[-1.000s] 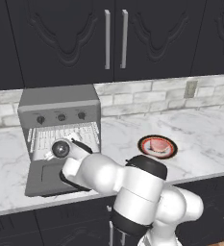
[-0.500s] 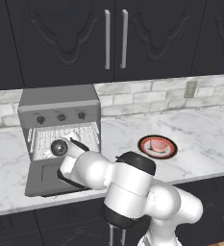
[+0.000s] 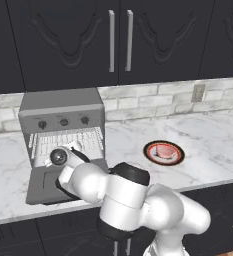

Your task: Open the toaster oven door. Place the bread on the top rack in the toaster oven and place the steak on the bottom rack.

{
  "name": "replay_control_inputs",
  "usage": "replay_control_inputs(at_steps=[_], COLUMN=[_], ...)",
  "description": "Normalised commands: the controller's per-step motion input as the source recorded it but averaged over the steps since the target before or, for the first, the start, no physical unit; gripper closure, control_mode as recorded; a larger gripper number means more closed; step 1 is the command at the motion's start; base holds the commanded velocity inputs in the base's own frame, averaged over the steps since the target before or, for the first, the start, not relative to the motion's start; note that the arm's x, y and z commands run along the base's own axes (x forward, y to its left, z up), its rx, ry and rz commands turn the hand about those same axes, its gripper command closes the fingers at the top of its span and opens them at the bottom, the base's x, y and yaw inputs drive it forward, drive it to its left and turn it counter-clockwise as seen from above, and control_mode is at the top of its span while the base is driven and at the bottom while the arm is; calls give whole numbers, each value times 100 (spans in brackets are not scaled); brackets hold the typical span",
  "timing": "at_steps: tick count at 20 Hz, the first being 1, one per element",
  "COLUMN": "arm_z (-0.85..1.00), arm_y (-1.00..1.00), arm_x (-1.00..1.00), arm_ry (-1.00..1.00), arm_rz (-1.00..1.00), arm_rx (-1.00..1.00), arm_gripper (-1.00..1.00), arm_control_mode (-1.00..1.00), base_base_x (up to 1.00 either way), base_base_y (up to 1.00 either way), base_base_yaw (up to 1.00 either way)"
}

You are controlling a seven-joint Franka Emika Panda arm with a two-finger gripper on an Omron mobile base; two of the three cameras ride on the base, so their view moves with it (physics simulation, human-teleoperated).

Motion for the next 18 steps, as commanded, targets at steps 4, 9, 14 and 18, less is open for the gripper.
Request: replay_control_inputs(at_steps=[4, 9, 14, 18], arm_z=[-10, -6, -12, -5], arm_y=[6, 1, 0, 0], arm_x=[23, 23, 13, 28], arm_ry=[0, 0, 1, 1], arm_rz=[-5, -4, -2, -2], arm_rx=[6, 5, 2, 0], arm_gripper=[-100, -100, -100, -100], arm_control_mode=[-100, -100, -100, -100], base_base_x=[0, 0, 0, 0], base_base_y=[0, 0, 0, 0], base_base_yaw=[0, 0, 0, 0])
